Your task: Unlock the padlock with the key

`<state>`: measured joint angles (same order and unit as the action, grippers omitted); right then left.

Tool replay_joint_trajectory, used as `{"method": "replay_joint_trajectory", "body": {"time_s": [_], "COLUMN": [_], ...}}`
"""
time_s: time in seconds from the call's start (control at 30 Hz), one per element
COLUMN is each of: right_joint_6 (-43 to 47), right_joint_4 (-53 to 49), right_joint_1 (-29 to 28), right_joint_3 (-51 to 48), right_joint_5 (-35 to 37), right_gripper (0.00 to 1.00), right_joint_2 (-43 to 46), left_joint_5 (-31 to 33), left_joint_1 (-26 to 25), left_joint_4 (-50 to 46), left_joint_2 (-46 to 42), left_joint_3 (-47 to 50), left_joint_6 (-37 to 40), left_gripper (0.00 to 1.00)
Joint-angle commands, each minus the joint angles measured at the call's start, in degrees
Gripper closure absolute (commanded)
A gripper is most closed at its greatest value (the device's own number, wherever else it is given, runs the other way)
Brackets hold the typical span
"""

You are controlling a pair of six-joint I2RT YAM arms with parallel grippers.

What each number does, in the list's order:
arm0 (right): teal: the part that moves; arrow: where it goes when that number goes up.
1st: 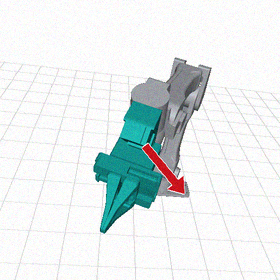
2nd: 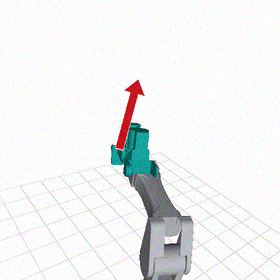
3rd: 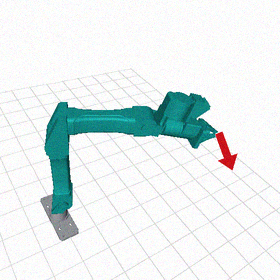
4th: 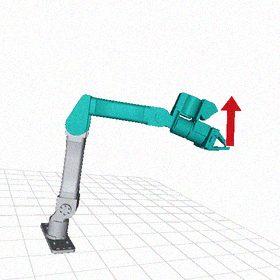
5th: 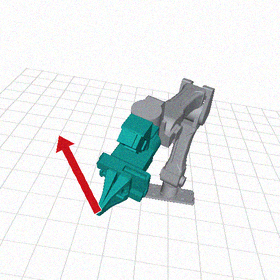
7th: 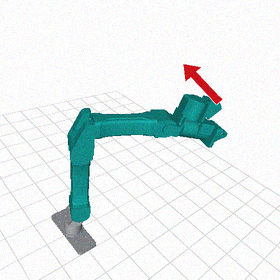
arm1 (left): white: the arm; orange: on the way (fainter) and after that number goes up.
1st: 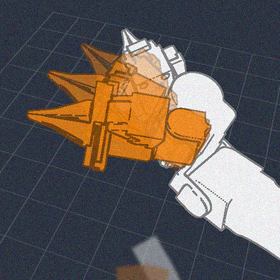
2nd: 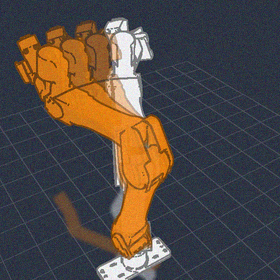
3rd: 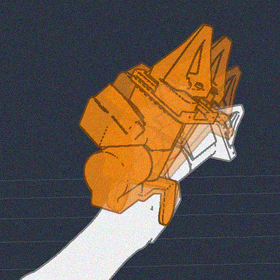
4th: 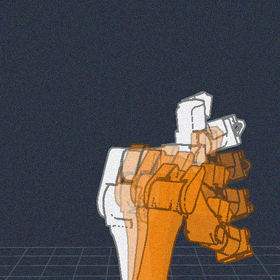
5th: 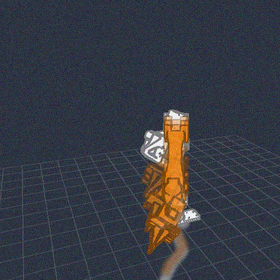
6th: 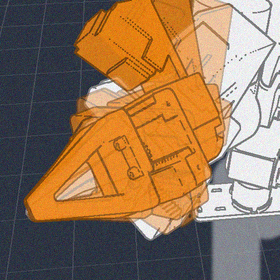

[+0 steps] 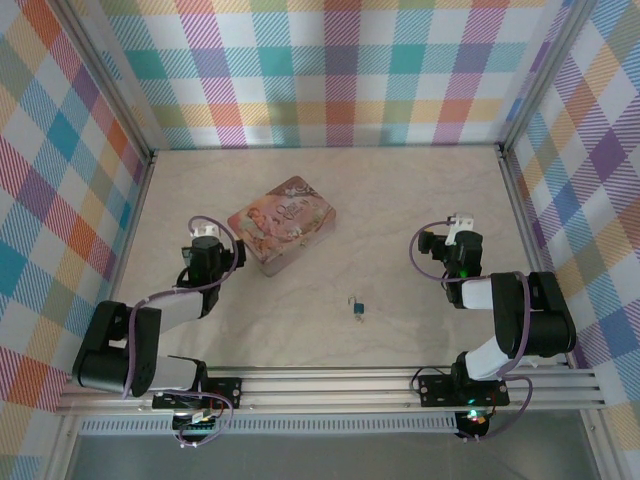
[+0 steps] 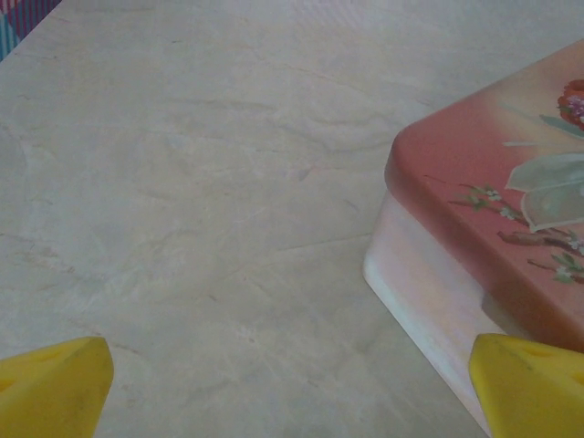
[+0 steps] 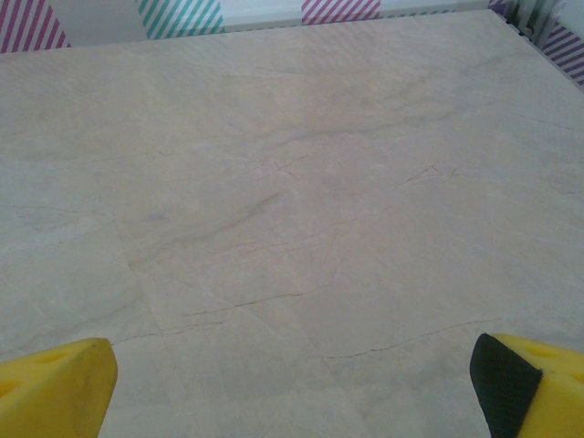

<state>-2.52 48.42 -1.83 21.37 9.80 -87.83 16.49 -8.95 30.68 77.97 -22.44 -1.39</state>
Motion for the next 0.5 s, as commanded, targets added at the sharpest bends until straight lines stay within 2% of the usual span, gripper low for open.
{"method": "replay_joint_trajectory", "body": {"time_s": [0.0, 0.1, 0.23, 0.47], "right_joint_6": [-0.64, -0.66, -0.61, -0.58], "right_joint_4": [2.29, 2.29, 2.24, 2.23], "right_joint_1": [0.3, 0.33, 0.31, 0.32], "right_joint_3": [0.51, 0.49, 0.44, 0.49], "right_joint_5": [-0.75, -0.7, -0.75, -0.73], "right_gripper": [0.0, 0.0, 0.0, 0.0], "right_joint_2": [-0.06, -0.06, -0.04, -0.06], "left_joint_5": [-2.14, -2.65, -1.99, -2.01], "left_joint_1": [0.89, 1.08, 1.65, 2.8], "left_joint_4": [5.8, 11.08, 22.1, 17.33], "left_joint_2": [1.54, 3.76, 11.86, 11.58], "left_joint_3": [-1.72, -0.65, 1.33, -0.75], "left_joint_6": [2.33, 3.97, 3.69, 1.96], "left_gripper": [0.0, 0.0, 0.0, 0.0]}}
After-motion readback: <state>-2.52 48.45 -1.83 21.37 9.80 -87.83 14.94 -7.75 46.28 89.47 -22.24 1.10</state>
